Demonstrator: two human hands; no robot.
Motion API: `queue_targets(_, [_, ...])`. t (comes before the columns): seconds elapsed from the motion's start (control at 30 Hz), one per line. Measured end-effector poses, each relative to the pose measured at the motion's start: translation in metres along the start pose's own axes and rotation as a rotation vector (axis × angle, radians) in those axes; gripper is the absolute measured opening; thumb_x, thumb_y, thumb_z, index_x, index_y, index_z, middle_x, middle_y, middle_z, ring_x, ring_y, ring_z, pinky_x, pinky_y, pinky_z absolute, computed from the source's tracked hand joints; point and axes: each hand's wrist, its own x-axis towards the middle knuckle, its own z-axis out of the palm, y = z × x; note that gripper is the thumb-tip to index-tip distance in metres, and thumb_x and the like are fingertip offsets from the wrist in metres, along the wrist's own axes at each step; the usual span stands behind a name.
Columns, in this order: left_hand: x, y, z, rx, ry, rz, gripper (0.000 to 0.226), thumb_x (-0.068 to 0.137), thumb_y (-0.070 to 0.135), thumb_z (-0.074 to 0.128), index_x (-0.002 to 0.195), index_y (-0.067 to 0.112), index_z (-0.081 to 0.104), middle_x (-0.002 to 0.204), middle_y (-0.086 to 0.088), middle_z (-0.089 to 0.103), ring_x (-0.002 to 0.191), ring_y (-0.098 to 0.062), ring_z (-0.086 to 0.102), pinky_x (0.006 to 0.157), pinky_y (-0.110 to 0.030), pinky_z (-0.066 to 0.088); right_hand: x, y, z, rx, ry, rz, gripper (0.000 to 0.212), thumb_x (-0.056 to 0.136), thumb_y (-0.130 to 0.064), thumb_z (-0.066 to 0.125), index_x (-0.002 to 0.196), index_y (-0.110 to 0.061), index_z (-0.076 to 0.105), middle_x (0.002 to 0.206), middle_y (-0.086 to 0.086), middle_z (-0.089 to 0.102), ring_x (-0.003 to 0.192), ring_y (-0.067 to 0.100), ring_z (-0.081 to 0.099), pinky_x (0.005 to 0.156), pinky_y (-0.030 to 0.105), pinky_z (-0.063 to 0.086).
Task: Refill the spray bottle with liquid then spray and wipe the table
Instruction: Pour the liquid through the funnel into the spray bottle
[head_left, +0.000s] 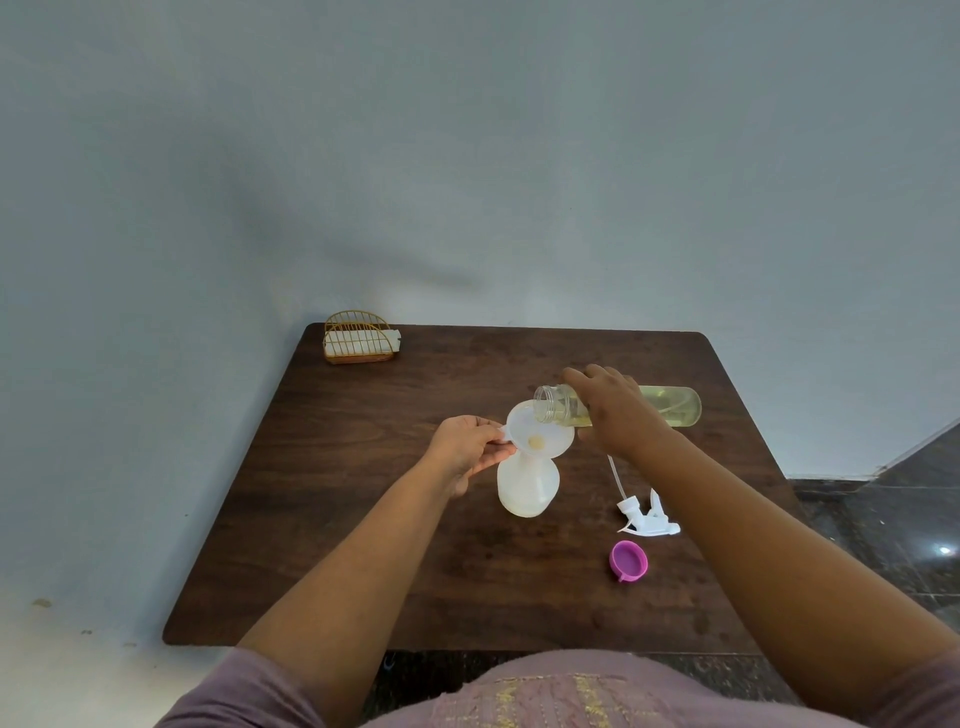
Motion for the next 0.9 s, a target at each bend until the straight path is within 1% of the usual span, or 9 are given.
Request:
queue_targets(0.13, [-0.0004, -0.0006, -0.0006, -0.007, -0.006, -0.004, 0.017, 0.092, 0.000, 0.061, 0.108, -0.004, 0.064, 0.101, -0.018, 0.071, 0.086, -0.019, 0.071, 0.074, -0.027, 0.061, 0.0002, -0.0001, 0.0001, -0.009, 0.001, 0.000, 0.060, 0.073, -0.017, 0.074, 0.126, -0.018, 0.047, 0.104, 0.005, 0.053, 0.101, 0.023, 0.051, 0.093, 0.036, 0.040])
queue_targets(0.27, [0.0005, -0.0015, -0.0018, 0.001, 0.004, -0.004, 0.017, 0.091, 0.000, 0.062, 0.107, -0.004, 0.065, 0.098, -0.017, 0.071, 0.082, -0.018, 0.072, 0.072, -0.026, 0.061, 0.0001, 0.0001, 0.0001, -0.004, 0.000, 0.001, 0.061, 0.072, -0.017, 0.074, 0.126, -0.018, 0.046, 0.106, 0.005, 0.053, 0.103, 0.024, 0.051, 0.094, 0.037, 0.039])
queue_targets(0.47, [0.0011, -0.0008, -0.0011, 0.004, 0.007, -0.001, 0.015, 0.091, -0.001, 0.062, 0.106, -0.004, 0.065, 0.099, -0.018, 0.071, 0.083, -0.019, 0.072, 0.075, -0.028, 0.061, -0.0007, 0.0004, -0.0006, -0.005, -0.005, 0.001, 0.061, 0.073, -0.016, 0.074, 0.126, -0.019, 0.046, 0.106, 0.004, 0.053, 0.103, 0.023, 0.051, 0.095, 0.036, 0.039])
queue_targets(0.67, [0.0022, -0.0017, -0.0018, 0.008, 0.010, -0.006, 0.014, 0.090, -0.001, 0.063, 0.103, -0.003, 0.066, 0.100, -0.018, 0.070, 0.085, -0.020, 0.071, 0.084, -0.033, 0.060, -0.0007, 0.0004, -0.0001, -0.012, -0.011, 0.007, 0.063, 0.071, -0.015, 0.075, 0.128, -0.017, 0.046, 0.106, 0.005, 0.054, 0.104, 0.025, 0.052, 0.095, 0.037, 0.039])
queue_targets(0.9, [0.0026, -0.0021, -0.0022, 0.019, 0.010, -0.004, 0.013, 0.091, 0.001, 0.063, 0.103, -0.003, 0.066, 0.099, -0.017, 0.071, 0.085, -0.020, 0.072, 0.084, -0.033, 0.060, -0.0007, 0.0005, 0.0010, -0.016, 0.000, 0.008, 0.064, 0.072, -0.016, 0.075, 0.128, -0.019, 0.046, 0.107, 0.004, 0.054, 0.104, 0.023, 0.052, 0.095, 0.036, 0.039])
